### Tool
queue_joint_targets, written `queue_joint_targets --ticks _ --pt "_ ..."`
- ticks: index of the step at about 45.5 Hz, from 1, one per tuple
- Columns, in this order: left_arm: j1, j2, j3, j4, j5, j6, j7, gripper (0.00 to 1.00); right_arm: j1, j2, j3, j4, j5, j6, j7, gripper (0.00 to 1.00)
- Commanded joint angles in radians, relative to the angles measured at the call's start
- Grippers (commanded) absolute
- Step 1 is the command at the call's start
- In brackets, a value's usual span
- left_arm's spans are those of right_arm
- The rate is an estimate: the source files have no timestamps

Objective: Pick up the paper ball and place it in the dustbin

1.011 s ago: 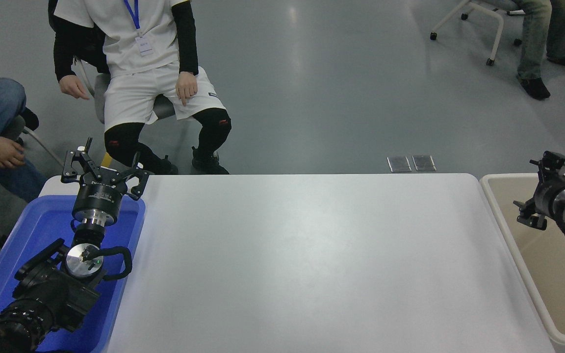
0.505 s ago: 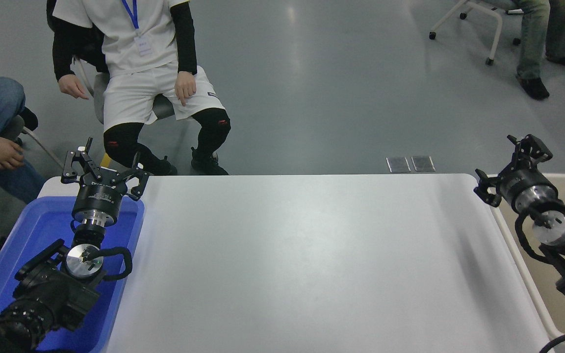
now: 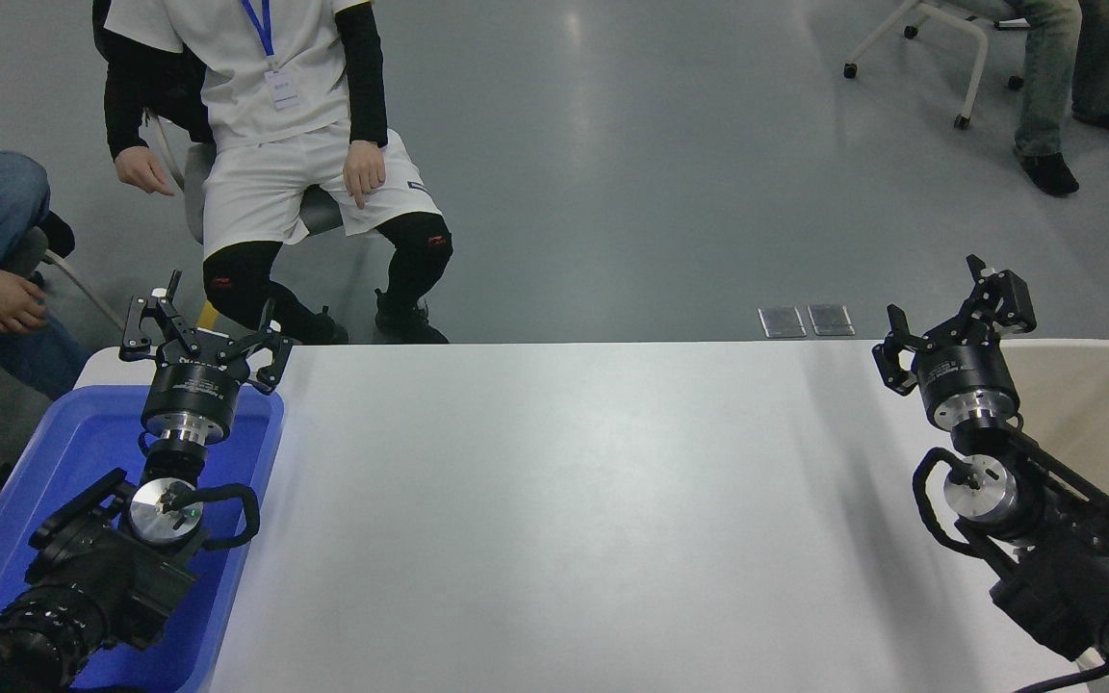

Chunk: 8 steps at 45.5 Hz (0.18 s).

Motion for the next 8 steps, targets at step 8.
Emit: queue_joint_targets --ticks 8 --pt "0.0 0.0 0.0 0.0 0.001 0.0 0.0 0.99 -0.011 0.053 -0.021 0.005 -0.004 -0.001 0.028 1.0"
